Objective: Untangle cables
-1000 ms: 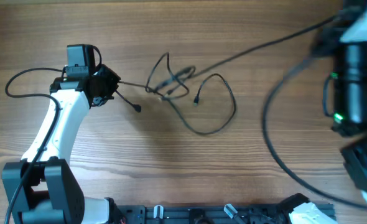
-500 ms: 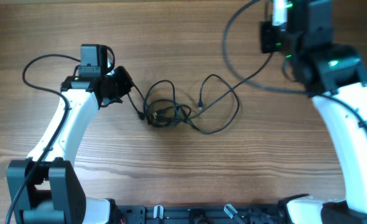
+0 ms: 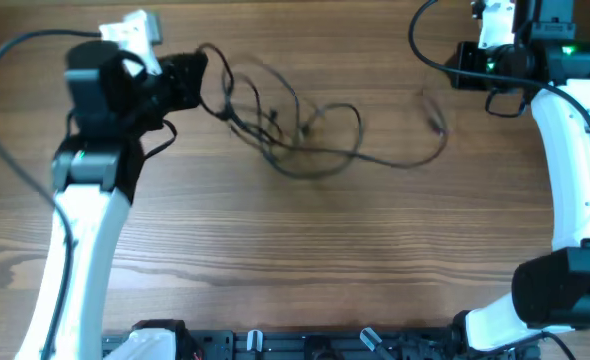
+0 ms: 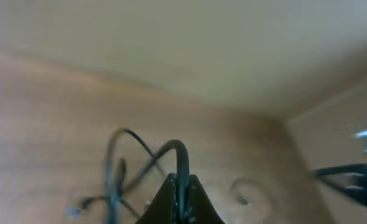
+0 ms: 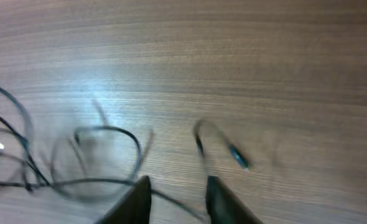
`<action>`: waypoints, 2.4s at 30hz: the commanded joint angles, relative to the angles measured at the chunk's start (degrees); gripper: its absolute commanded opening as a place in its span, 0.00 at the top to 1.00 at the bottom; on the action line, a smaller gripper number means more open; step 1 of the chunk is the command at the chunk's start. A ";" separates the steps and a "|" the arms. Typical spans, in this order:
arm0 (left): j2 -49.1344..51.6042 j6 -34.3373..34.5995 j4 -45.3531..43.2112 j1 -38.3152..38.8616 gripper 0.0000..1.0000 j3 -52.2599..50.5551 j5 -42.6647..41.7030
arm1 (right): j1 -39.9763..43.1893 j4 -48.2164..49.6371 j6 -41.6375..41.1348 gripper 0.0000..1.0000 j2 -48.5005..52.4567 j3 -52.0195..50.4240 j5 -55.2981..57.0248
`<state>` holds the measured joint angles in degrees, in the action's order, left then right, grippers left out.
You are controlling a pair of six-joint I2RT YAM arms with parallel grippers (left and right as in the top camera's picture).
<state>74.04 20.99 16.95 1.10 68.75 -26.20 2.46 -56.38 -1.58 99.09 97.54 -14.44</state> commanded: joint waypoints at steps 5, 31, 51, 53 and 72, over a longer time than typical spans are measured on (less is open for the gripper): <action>-6.73 9.57 -5.95 -0.11 0.96 1.07 -6.43 | -0.04 -0.74 4.00 0.23 1.25 0.28 -9.62; -6.43 67.69 -12.50 -0.11 0.96 1.07 -3.69 | -22.75 8.28 2.78 0.51 -0.42 0.22 -29.16; -6.45 87.71 -12.50 -0.17 0.96 1.07 -0.04 | -34.07 9.44 11.34 0.46 8.44 -0.59 -23.43; -6.45 87.71 -12.50 -0.15 0.96 1.07 -0.04 | -35.41 9.44 13.46 0.47 9.31 -0.59 -20.63; -6.43 85.74 -11.56 -0.15 0.96 1.01 -0.09 | -37.90 19.15 14.73 0.59 15.39 -0.59 -18.43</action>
<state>68.20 107.66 5.96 1.10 68.97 -26.81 -34.94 -38.33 12.36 113.54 97.38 -31.48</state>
